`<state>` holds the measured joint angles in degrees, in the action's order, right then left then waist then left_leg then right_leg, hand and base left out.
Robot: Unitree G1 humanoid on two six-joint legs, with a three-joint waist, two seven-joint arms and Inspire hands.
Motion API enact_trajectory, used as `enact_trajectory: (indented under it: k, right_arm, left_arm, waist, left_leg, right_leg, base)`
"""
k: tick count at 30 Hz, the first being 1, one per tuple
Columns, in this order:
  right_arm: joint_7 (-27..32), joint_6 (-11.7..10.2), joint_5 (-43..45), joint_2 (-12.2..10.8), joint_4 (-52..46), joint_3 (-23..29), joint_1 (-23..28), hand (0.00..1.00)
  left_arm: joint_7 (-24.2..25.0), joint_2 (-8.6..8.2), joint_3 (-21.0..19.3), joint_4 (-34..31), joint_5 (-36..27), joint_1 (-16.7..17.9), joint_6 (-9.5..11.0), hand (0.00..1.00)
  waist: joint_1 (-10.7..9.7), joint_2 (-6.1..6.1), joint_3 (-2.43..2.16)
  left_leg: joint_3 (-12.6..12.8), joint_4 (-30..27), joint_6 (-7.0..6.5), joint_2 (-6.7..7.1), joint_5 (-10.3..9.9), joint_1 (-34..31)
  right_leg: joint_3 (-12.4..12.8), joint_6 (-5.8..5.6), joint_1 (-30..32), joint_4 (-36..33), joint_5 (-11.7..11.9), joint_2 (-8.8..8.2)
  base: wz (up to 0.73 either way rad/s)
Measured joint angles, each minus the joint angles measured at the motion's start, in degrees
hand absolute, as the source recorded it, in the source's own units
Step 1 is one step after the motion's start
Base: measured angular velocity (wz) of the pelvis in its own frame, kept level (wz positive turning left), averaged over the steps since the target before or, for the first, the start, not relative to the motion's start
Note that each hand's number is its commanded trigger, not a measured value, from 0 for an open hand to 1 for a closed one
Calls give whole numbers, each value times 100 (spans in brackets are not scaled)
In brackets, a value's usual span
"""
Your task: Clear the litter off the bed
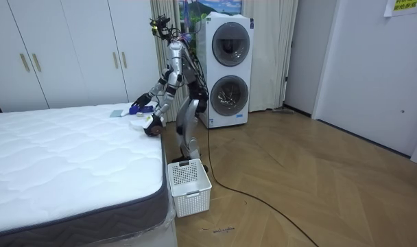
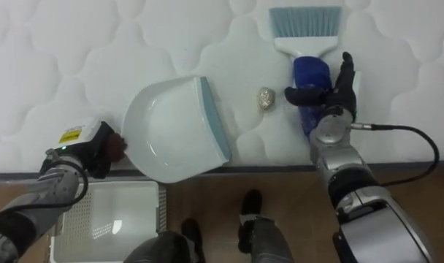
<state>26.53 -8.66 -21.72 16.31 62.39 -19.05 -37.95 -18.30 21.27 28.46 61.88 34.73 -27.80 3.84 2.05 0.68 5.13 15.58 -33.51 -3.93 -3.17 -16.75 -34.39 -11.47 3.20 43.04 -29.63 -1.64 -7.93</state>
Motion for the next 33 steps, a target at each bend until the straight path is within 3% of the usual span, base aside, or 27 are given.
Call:
enact_trajectory:
  k: [18, 19, 20, 21, 33]
  right_arm:
    - [-415, 10, 650, 26, 419, -10, 128, 0]
    - [-441, 13, 649, 41, 437, -11, 110, 22]
    - [-477, 40, 655, 62, 444, -15, 98, 65]
    - [-492, 58, 659, 80, 444, -28, 97, 100]
    - [-351, 130, 697, 466, 592, -101, 51, 100]
  left_arm:
    - [-12, -69, -2, -26, 81, -61, -45, 100]
    - [-8, -86, -2, -26, 82, -77, -75, 100]
    - [0, -112, -2, -22, 84, -101, -120, 100]
    - [7, -127, -1, -18, 85, -117, -137, 100]
    - [-13, -146, 114, -13, 83, -212, -181, 100]
  waist:
    - [7, -70, 23]
    - [9, -78, 28]
    - [8, -91, 33]
    - [6, -102, 34]
    - [5, -151, 49]
  left_leg:
    - [-136, -12, 1, -16, 0, -35]
    - [-138, -20, 1, -16, 0, -35]
    - [-152, -33, 2, -13, 0, -42]
    - [-163, -45, 2, -15, -1, -53]
    - [-297, -120, 6, -29, 1, -187]
  right_leg:
    - [-150, 7, -79, 83, 7, 13]
    - [-149, 8, -79, 71, 7, 13]
    - [-150, 8, -79, 57, 7, 11]
    - [-154, 8, -79, 54, 7, 11]
    - [-293, 17, -77, 101, 0, 34]
  base:
    - [2]
    - [0]
    - [4]
    - [6]
    - [4]
